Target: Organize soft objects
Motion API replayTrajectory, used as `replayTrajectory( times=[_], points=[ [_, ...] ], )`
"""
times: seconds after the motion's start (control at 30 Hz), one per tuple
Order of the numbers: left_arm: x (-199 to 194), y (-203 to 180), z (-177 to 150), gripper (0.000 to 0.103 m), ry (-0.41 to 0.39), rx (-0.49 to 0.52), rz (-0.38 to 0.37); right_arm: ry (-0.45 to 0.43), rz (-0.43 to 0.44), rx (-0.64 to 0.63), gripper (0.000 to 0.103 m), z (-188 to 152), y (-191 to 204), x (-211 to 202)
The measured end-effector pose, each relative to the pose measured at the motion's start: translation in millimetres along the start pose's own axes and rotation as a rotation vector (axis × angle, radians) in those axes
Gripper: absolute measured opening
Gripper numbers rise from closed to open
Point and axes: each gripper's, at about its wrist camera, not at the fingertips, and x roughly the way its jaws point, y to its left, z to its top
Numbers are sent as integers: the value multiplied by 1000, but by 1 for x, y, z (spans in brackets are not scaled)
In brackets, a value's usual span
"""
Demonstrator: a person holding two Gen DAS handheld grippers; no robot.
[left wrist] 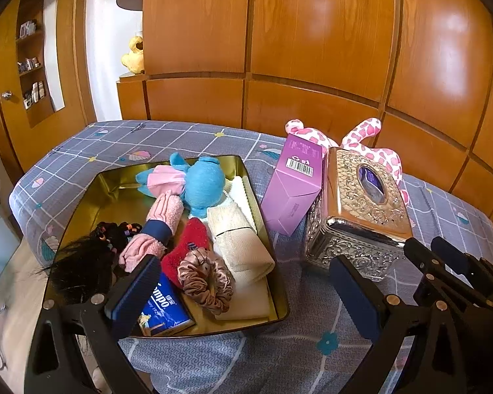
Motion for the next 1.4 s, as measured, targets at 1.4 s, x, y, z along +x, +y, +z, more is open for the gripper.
replayTrajectory(
  times=[1.4],
  points=[
    [-8,-3,2,103,-17,5,-4,57,15,50,40,-7,-7,12]
  ],
)
